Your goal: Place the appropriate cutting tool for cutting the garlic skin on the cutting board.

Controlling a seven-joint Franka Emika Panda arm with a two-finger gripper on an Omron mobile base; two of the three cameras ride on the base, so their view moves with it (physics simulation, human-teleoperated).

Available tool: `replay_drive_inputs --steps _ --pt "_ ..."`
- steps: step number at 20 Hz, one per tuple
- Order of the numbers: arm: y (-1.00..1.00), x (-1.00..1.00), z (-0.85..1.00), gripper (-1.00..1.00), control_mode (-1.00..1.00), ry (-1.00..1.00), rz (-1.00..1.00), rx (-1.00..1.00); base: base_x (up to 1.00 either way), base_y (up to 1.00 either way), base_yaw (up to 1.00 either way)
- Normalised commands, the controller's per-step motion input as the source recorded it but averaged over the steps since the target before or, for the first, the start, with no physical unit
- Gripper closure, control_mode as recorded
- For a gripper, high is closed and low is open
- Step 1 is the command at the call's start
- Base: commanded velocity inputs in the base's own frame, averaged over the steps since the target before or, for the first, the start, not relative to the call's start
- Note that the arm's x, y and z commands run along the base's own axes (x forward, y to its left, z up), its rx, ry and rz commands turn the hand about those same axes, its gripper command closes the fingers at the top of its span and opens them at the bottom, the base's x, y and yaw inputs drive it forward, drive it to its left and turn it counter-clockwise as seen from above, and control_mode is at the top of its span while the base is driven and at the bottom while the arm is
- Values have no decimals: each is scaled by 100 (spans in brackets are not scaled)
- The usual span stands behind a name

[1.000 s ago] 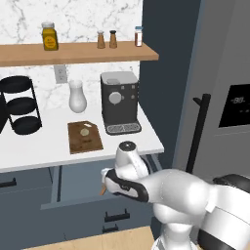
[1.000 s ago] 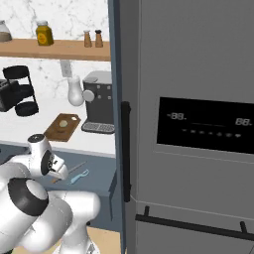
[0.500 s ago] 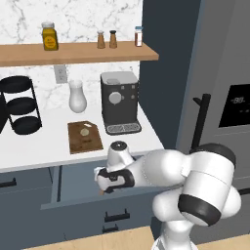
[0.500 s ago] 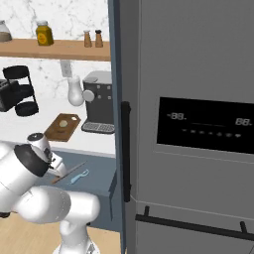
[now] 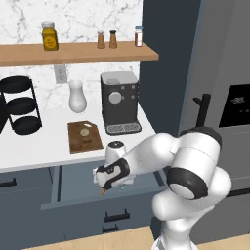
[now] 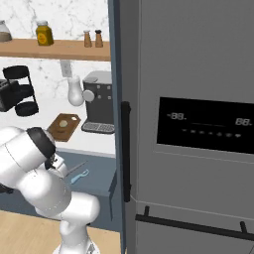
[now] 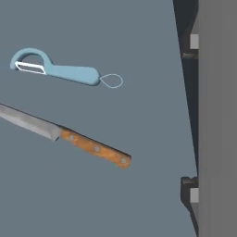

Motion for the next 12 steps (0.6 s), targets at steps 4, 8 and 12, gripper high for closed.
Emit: replay_drive_inputs --steps 4,8,12 --pt "6 3 -21 -100 -100 5 0 0 0 0 0" --pt "6 11 -19 -100 -100 6 0 -1 0 0 0" --pt "10 13 -12 -100 -100 5 0 -2 0 0 0"
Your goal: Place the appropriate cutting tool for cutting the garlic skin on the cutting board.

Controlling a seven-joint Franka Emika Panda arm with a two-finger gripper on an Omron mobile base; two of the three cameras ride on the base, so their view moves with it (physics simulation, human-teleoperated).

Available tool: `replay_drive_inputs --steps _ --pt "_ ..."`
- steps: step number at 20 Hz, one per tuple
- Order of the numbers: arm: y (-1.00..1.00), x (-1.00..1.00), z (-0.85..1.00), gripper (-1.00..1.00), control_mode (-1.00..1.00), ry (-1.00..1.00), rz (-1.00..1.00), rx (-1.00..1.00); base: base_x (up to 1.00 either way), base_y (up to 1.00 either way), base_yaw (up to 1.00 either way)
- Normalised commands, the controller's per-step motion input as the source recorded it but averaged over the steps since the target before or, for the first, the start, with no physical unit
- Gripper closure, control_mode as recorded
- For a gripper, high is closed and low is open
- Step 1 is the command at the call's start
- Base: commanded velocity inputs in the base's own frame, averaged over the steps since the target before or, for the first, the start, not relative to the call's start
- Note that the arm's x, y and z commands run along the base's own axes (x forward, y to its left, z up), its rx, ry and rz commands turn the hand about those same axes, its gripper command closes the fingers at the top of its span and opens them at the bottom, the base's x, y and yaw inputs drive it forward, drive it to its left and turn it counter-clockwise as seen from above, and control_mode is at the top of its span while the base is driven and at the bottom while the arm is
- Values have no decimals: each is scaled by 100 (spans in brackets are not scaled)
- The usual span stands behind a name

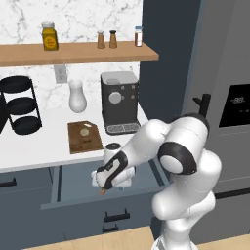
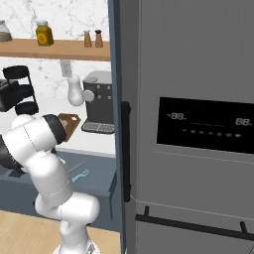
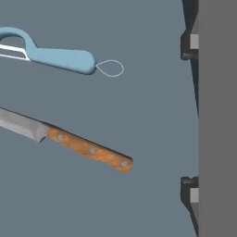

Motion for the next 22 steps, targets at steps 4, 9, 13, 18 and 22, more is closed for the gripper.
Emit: replay_drive_inputs --steps 4,9,13,18,22 --pt "2 6 -14 -100 -100 5 0 -4 0 0 0" --pt "7 22 -5 -100 -100 0 0 -3 0 0 0" --pt "8 27 -4 -100 -100 0 0 -2 0 0 0" --pt "7 11 -14 -100 -100 1 0 0 0 0 0" --pt "8 7 -23 -100 -100 1 0 0 0 0 0"
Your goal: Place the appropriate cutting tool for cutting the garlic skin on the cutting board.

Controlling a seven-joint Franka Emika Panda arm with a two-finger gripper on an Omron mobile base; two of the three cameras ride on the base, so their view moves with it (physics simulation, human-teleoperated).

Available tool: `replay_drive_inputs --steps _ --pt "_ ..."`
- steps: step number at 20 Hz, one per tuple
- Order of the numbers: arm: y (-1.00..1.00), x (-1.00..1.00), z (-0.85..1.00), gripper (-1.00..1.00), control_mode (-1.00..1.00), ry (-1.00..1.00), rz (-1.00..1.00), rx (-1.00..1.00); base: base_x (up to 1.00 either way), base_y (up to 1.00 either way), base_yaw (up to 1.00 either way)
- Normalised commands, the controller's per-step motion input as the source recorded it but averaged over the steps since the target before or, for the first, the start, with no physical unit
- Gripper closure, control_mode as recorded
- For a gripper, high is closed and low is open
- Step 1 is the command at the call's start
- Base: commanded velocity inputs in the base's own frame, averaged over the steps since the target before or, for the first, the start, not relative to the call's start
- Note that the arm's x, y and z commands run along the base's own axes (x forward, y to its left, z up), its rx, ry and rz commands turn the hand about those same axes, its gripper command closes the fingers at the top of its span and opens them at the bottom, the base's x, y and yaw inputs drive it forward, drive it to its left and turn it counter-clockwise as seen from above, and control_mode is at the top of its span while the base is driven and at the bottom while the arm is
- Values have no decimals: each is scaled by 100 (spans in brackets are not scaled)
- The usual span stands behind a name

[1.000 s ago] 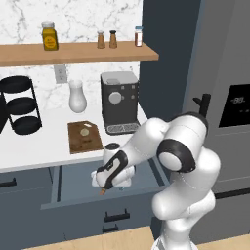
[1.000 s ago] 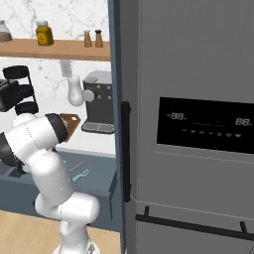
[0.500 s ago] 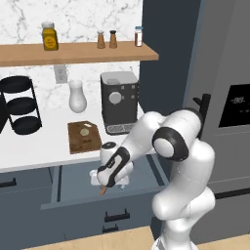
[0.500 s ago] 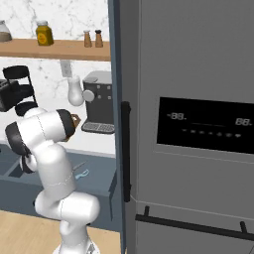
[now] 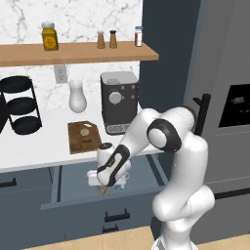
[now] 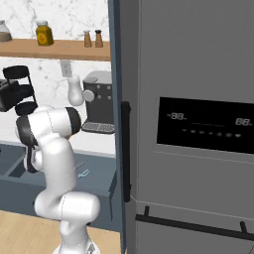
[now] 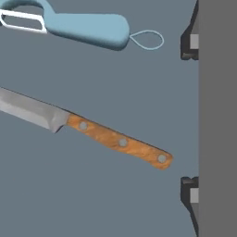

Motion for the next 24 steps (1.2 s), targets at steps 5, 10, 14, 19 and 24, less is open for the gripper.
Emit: replay_drive_inputs --steps 5,10,14,19,24 --pt "1 1 -21 -100 -100 0 0 0 0 0 0" --pt "1 0 -21 -100 -100 0 0 0 0 0 0" --pt "14 3 -15 -100 -100 0 0 -1 0 0 0" --pt "12 11 -2 -100 -100 0 0 0 0 0 0" --pt "11 16 -2 -100 -100 0 0 0 0 0 0"
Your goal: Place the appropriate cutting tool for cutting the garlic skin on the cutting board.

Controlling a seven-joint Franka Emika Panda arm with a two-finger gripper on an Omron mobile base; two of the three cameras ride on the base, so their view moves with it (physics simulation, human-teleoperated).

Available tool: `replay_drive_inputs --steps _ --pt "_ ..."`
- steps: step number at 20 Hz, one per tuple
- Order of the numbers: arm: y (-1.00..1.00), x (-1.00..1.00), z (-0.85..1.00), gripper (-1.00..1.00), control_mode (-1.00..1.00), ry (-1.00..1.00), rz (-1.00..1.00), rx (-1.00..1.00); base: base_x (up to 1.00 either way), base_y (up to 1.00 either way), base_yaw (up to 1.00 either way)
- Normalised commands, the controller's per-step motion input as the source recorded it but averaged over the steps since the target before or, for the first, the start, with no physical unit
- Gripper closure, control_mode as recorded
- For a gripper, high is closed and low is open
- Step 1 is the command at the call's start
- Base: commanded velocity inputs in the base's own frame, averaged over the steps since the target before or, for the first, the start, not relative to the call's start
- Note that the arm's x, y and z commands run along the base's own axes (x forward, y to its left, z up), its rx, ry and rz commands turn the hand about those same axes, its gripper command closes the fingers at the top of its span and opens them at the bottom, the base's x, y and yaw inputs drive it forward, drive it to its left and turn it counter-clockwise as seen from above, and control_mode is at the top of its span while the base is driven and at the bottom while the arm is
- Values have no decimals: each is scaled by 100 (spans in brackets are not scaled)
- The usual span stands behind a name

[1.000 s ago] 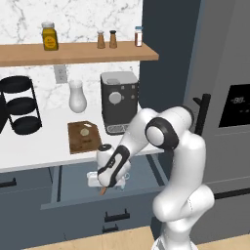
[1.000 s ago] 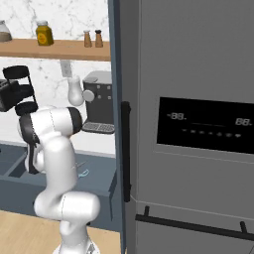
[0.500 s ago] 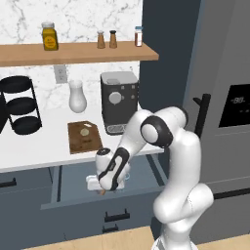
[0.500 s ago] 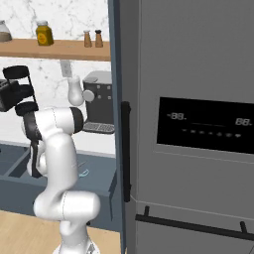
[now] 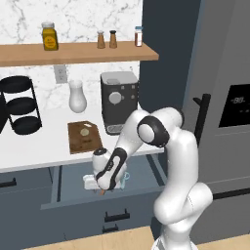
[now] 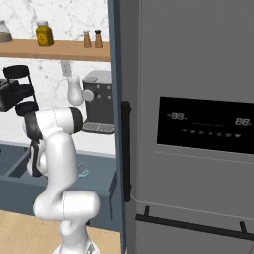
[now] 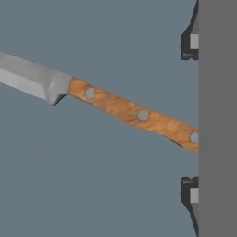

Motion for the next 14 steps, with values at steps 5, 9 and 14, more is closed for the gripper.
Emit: replay_drive_inputs --steps 5,9,14 --pt "1 22 -10 -100 -100 0 0 -1 0 0 0" --pt "0 22 -19 -100 -100 0 0 -1 0 0 0" --pt "0 13 -23 -100 -100 0 0 -1 0 0 0"
